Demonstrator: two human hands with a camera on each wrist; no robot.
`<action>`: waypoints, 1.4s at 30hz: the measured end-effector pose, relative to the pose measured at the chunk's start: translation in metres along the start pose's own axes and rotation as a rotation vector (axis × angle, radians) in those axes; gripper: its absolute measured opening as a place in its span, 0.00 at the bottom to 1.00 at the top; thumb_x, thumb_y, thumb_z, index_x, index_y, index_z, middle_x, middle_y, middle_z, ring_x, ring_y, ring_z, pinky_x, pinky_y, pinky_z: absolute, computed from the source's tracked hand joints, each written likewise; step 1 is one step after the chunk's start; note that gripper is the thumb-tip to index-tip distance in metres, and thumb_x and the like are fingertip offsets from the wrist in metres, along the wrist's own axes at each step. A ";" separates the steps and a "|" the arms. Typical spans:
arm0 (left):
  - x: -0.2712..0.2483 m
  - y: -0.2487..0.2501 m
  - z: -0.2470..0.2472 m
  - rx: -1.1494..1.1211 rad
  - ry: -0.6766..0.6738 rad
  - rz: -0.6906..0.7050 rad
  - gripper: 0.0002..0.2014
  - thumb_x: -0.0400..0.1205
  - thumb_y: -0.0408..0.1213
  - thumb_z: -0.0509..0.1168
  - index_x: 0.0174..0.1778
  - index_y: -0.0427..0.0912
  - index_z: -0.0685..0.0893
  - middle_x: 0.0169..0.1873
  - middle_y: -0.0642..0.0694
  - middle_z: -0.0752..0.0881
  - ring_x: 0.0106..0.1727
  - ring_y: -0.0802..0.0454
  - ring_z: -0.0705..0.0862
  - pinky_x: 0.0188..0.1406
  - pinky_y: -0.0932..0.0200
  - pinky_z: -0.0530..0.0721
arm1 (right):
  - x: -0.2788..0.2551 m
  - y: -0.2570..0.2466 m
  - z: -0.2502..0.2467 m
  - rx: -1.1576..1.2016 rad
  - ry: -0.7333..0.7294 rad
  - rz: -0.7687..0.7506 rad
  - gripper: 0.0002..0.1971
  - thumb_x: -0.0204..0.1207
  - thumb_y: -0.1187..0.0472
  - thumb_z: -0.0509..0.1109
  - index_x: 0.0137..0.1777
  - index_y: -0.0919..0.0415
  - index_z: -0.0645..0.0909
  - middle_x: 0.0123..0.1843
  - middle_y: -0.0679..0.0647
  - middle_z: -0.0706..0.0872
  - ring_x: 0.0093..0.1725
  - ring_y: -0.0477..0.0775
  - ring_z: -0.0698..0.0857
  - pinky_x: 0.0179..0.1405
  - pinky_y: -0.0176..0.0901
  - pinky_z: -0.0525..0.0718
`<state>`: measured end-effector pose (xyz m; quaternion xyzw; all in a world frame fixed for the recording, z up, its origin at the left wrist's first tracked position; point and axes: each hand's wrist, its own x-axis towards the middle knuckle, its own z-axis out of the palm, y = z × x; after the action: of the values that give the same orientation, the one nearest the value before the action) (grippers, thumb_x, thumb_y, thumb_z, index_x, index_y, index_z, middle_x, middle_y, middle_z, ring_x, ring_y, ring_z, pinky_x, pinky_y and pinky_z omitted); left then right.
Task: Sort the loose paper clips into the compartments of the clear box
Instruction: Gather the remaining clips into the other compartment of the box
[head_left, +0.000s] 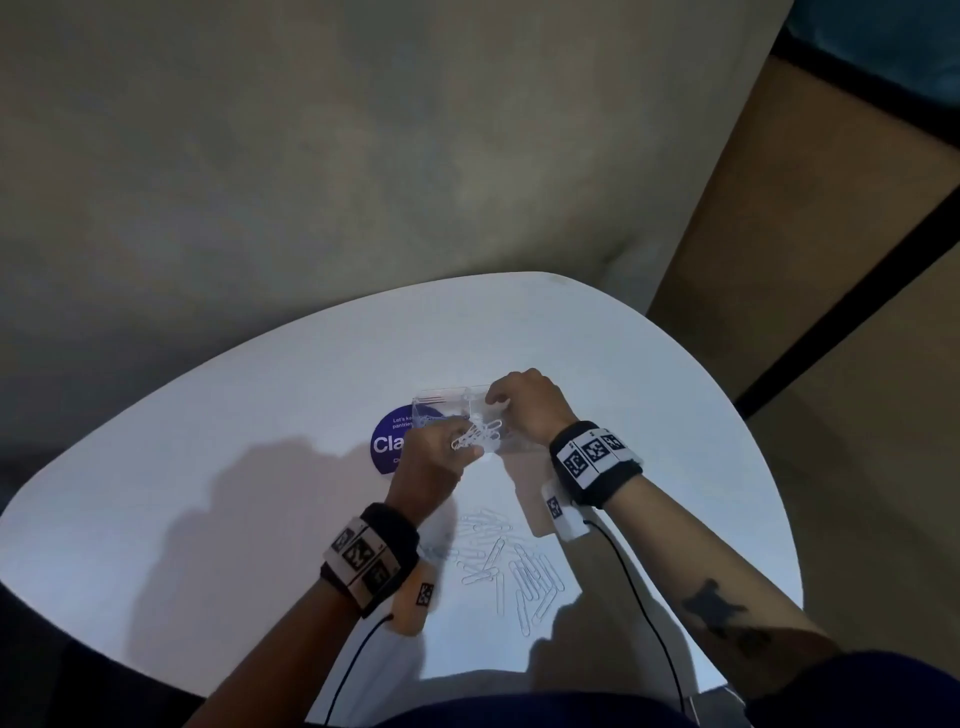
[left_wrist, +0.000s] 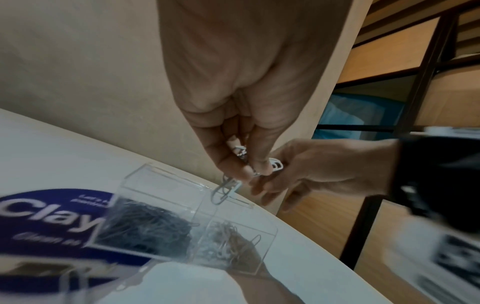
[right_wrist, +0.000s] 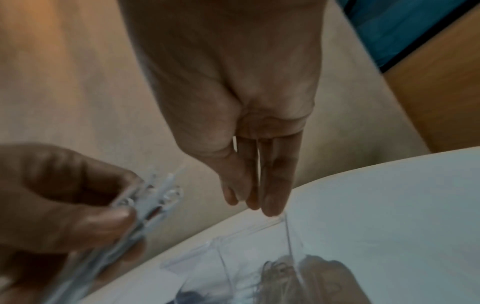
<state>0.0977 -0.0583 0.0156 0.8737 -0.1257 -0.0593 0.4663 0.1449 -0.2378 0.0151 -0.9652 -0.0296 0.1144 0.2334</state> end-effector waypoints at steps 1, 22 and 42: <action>0.009 0.001 0.002 0.001 -0.007 -0.009 0.03 0.75 0.30 0.73 0.41 0.36 0.85 0.26 0.58 0.80 0.22 0.65 0.76 0.26 0.64 0.75 | -0.004 0.003 -0.004 0.033 0.047 0.018 0.18 0.74 0.72 0.69 0.59 0.55 0.89 0.61 0.55 0.89 0.63 0.59 0.83 0.56 0.48 0.82; 0.043 0.009 0.007 0.172 -0.119 -0.031 0.08 0.79 0.33 0.62 0.40 0.39 0.87 0.37 0.46 0.89 0.37 0.50 0.84 0.37 0.59 0.82 | -0.147 0.050 0.084 -0.091 -0.404 -0.114 0.37 0.61 0.47 0.84 0.65 0.50 0.68 0.60 0.48 0.71 0.50 0.54 0.79 0.47 0.51 0.82; -0.083 -0.072 0.034 0.706 -0.471 0.079 0.49 0.62 0.56 0.80 0.74 0.34 0.71 0.71 0.35 0.72 0.64 0.36 0.75 0.54 0.45 0.85 | -0.133 0.010 0.119 -0.220 -0.212 -0.102 0.49 0.62 0.39 0.83 0.77 0.57 0.63 0.73 0.57 0.68 0.68 0.60 0.72 0.52 0.53 0.84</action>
<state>0.0224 -0.0247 -0.0643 0.9367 -0.2748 -0.1928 0.0991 -0.0126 -0.2080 -0.0650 -0.9647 -0.1155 0.1995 0.1273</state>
